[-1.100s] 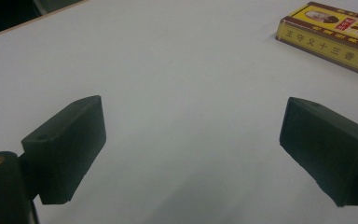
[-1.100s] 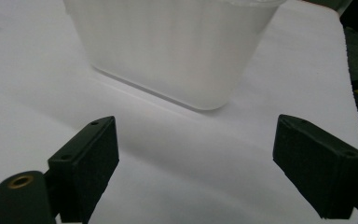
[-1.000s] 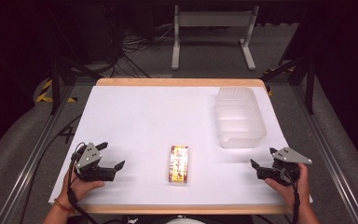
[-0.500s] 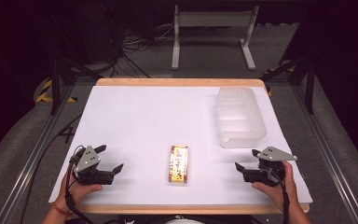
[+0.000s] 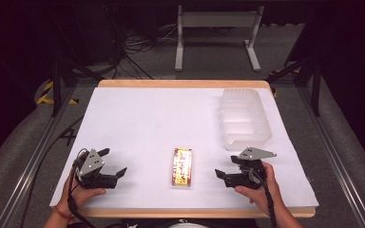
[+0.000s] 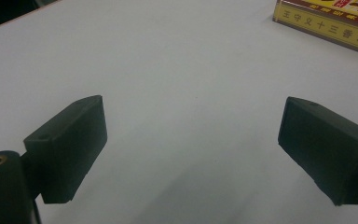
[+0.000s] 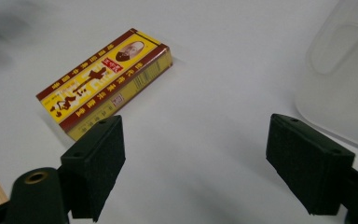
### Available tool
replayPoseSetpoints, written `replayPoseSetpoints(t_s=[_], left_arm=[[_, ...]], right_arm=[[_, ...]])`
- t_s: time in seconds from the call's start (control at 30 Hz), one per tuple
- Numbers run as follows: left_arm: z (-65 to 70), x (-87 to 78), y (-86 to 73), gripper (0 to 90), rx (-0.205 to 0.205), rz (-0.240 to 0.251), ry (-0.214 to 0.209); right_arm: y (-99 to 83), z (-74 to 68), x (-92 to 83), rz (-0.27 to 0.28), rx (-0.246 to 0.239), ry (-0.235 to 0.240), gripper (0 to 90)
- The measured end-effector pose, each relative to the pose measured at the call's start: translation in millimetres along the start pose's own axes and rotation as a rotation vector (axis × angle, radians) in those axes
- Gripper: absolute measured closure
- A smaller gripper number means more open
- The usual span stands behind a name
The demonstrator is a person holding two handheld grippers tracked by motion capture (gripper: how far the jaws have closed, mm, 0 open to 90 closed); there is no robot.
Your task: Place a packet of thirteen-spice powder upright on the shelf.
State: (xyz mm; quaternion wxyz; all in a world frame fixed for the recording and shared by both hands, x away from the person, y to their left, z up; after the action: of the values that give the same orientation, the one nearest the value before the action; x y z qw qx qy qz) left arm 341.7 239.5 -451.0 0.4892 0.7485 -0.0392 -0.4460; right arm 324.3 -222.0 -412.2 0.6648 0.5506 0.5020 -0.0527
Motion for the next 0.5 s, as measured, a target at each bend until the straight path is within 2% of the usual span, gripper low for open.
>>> replayPoseSetpoints(t_s=[0.2, 0.23, 0.5], left_arm=[[0.0, -0.6, 0.3, 8.7, -0.003, 0.0, -0.001], [0.3, -0.7, 0.4, 8.7, 0.005, 0.001, -0.001], [1.3, 1.6, 0.3, 8.7, 0.006, -0.006, -0.008]], right_arm=[[17.8, -7.2, 12.1, -0.03, 0.049, 0.011, 21.6], [22.9, -9.8, 15.3, -0.035, 0.047, -0.001, 21.6], [52.5, -25.6, 37.6, -0.059, 0.016, -0.011, 19.0]])
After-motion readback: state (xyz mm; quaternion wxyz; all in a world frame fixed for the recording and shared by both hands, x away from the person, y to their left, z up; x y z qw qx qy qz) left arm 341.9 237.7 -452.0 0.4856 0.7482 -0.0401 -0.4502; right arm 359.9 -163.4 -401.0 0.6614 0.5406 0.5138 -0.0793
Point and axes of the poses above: each handheld gripper's, and its own axes: x roughly forward along the jaws, y roughly out of its top, z roughly to its right, the point moved 1 cm from there along x, roughly forward along the jaws, and after that the axes turned 8 degrees about -z, right-handed, at the moved point
